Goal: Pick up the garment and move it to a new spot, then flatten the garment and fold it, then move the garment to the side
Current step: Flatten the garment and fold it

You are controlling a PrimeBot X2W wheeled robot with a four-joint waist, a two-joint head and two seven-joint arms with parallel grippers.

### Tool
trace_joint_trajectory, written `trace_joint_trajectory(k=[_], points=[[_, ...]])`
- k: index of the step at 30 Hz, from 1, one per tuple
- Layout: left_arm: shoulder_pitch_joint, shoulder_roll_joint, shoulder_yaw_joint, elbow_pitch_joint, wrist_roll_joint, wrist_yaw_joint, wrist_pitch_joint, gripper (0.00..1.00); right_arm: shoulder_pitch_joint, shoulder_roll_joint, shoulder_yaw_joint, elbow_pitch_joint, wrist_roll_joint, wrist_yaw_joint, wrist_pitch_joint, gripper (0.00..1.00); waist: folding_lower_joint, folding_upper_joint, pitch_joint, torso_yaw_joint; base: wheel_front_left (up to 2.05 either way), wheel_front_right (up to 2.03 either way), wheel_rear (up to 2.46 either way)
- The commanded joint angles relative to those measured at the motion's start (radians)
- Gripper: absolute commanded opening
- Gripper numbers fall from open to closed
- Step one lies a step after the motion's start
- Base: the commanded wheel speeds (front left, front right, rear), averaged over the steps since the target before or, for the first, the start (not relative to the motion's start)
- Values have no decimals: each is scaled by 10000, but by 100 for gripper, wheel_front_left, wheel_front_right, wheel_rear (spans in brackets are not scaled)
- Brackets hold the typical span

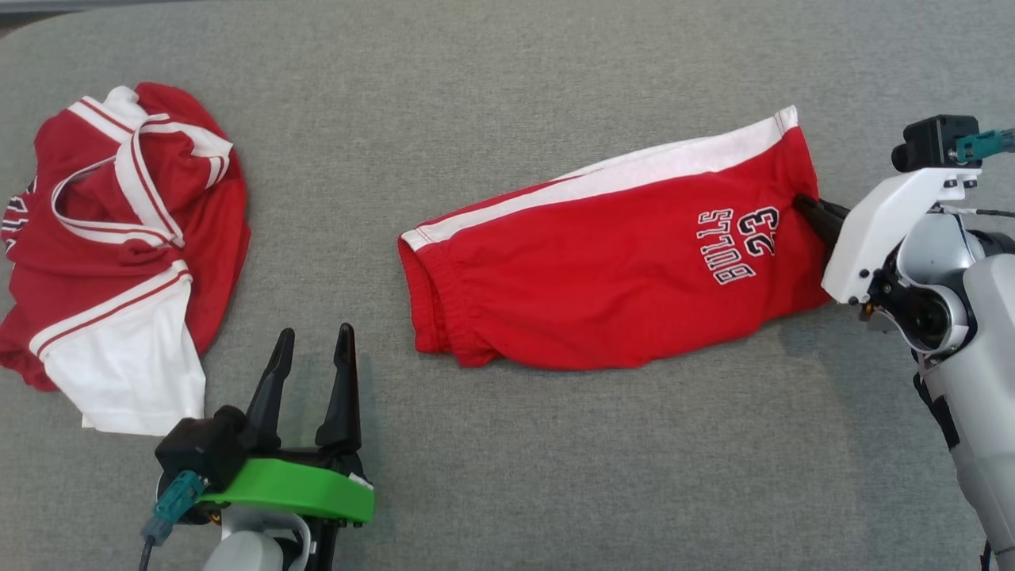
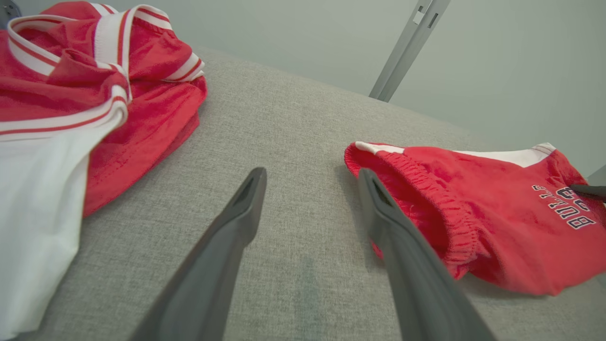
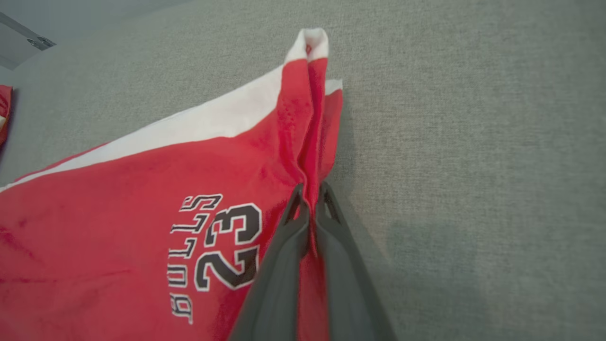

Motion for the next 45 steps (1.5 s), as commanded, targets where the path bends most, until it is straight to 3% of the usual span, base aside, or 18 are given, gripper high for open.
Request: trace_joint_trajectory(k=[1,12,18,23,27,32,39,45], points=[[199,124,61,-53,83,-47,-28,100,348,-87,-145,-167,112,-4,51,0,0,0,-545,-602,0,0,0],[536,305,-78,-190,232,-25,20,100,1477,144,-1893,-189,-214,-4,-274,0,0,0,-620,-588,0,0,0],[631,282,-235,-161,251,-19,89,100,1395,-185,-3016,283,-834,-4,-657,0,0,0,-717,-378,0,0,0],[750,191,-308,-53,248,58,73,100,1423,-331,-3426,-383,-1122,-2,-596,0,0,0,-888,-205,0,0,0],[939,76,-269,37,158,112,34,100,1859,215,-2692,-1742,-1253,-2,-234,0,0,0,-1089,-217,0,0,0],[1045,-37,-255,107,171,131,-4,100,2257,1502,-1060,-2703,-1437,-2,124,0,0,0,-1169,-360,0,0,0],[895,-28,-337,316,316,18,-25,100,1893,2702,251,-1677,-1730,-2,-668,0,0,0,-1197,-346,0,0,0],[903,-67,-431,501,345,-4,-13,100,1368,2820,1214,-716,-1027,-2,-1495,0,0,0,-1209,-162,0,0,0]])
